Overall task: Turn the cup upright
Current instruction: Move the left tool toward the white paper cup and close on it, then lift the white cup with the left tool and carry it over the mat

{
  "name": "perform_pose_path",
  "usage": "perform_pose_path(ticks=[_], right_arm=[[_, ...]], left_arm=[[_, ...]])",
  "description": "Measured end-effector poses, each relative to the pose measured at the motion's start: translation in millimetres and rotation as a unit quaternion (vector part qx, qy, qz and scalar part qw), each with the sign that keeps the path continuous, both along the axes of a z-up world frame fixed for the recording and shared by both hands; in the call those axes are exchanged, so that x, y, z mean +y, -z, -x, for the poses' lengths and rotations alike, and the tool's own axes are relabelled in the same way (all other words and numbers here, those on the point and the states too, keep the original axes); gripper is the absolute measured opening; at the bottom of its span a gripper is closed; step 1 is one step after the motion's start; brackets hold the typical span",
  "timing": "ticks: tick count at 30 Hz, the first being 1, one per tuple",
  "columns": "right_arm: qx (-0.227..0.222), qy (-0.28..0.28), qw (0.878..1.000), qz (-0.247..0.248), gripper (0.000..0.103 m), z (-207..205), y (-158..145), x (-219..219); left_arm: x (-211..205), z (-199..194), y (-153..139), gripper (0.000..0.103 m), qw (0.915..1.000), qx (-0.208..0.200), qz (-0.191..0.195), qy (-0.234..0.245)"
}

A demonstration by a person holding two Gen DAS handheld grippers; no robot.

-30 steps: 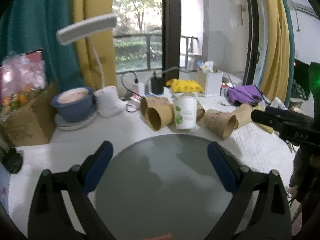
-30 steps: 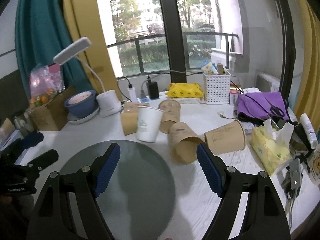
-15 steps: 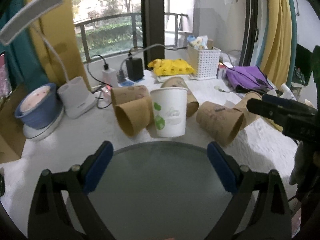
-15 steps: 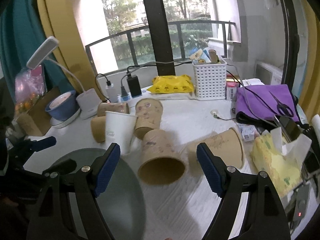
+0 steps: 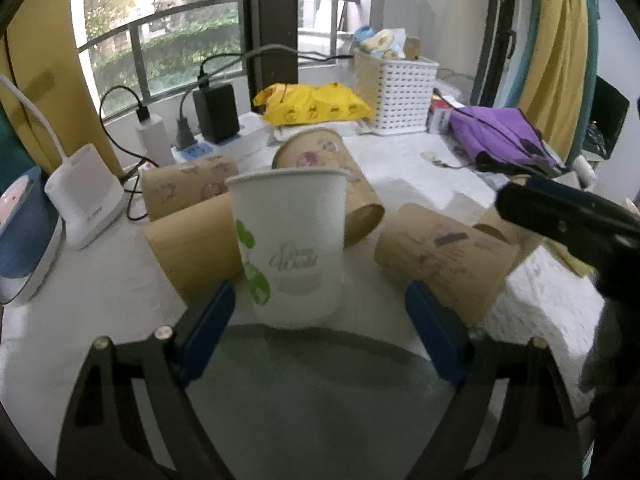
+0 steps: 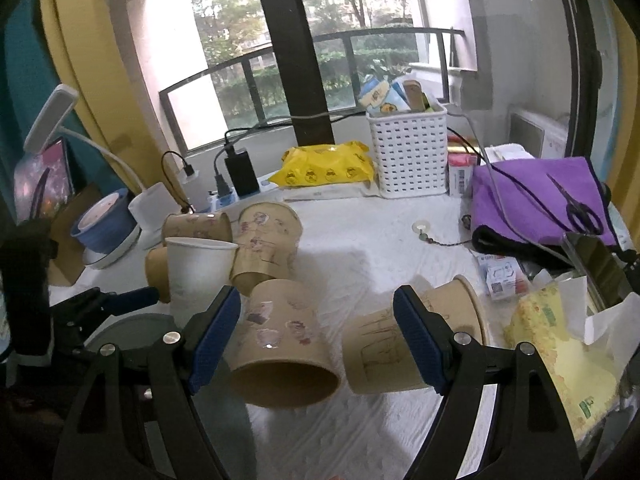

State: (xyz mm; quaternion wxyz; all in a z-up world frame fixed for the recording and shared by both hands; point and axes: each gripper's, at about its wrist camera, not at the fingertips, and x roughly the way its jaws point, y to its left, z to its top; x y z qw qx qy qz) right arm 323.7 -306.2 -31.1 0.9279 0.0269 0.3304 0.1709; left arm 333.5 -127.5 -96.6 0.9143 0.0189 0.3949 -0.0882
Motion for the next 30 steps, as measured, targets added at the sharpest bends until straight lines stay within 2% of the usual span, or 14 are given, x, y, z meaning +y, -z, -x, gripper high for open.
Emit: perform_pose_path(ticks=[3, 7, 8, 18, 30], right_arm=[[0.005, 0.001, 1.000, 0.000, 0.081, -4, 4, -1], [0.007, 0.005, 1.000, 0.000, 0.081, -6, 6, -3], [0.007, 0.006, 1.000, 0.000, 0.081, -7, 7, -3], [0.002, 0.006, 1.000, 0.005, 0.081, -4, 4, -1], [-0.027, -0.007, 1.000, 0.011, 0.081, 38, -25, 21]], left_arm=[[-1, -9, 6, 0.084, 0.9999, 0.005, 0.001, -0.009], [0, -20, 16, 0.061, 0.9994, 0.023, 0.003, -0.025], [2, -21, 17, 0.059, 0.9993, 0.026, 0.006, -0.027], [6, -10, 7, 0.059, 0.9995, 0.006, 0.017, -0.025], [21, 56, -22, 0.059, 0.9987, -0.035, 0.036, -0.012]])
